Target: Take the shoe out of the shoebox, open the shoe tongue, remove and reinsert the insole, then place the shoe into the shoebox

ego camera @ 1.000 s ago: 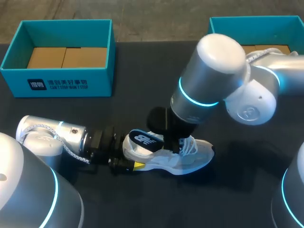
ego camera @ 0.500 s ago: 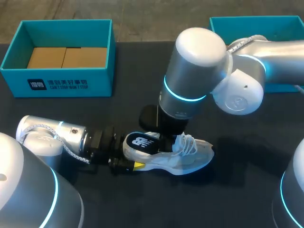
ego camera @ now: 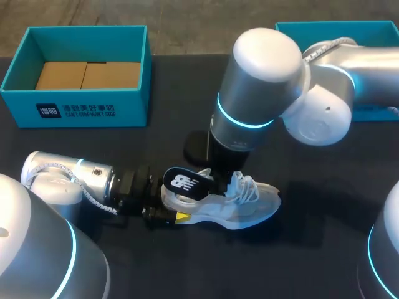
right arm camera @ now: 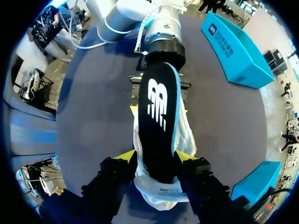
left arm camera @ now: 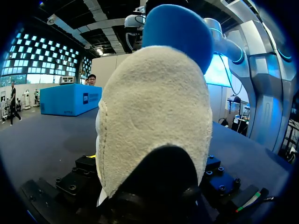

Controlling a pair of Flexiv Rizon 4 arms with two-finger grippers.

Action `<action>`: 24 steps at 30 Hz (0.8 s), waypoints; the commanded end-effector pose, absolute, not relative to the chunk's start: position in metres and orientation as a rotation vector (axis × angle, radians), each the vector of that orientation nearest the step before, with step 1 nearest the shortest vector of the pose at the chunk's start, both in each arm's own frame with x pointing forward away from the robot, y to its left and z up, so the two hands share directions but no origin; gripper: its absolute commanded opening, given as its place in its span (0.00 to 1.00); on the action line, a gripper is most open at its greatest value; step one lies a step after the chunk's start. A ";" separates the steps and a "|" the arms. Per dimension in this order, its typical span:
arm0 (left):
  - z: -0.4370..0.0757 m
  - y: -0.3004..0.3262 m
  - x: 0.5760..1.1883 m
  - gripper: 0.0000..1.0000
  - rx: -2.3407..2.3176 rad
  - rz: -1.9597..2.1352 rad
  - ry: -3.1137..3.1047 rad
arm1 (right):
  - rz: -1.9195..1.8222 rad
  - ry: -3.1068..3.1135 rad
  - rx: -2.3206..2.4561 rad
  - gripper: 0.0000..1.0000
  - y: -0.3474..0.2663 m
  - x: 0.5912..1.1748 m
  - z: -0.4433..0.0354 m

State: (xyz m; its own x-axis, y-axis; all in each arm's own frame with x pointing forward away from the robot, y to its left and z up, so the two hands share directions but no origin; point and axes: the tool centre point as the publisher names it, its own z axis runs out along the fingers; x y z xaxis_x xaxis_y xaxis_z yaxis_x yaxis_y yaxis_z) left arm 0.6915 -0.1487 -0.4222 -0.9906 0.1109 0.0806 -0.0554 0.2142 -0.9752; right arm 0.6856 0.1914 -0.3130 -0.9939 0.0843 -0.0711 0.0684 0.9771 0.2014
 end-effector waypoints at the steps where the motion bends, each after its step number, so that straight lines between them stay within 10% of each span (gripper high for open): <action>1: -0.423 -0.149 0.692 0.00 -0.052 1.888 -2.343 | 0.332 3.053 0.102 0.49 0.188 0.689 -0.308; 24: -0.423 -0.149 0.692 0.00 -0.052 1.888 -2.343 | 0.404 3.268 -0.067 0.41 0.228 0.701 -0.291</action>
State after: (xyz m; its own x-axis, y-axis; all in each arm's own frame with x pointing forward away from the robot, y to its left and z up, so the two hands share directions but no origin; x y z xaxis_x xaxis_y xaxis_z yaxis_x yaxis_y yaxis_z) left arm 0.6916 -0.1487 -0.4222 -0.9906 0.1108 0.0806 -0.0554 0.2142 -0.9752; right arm 0.7002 0.2177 -0.2902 -0.9884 -0.0596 0.1399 -0.0198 0.9627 0.2700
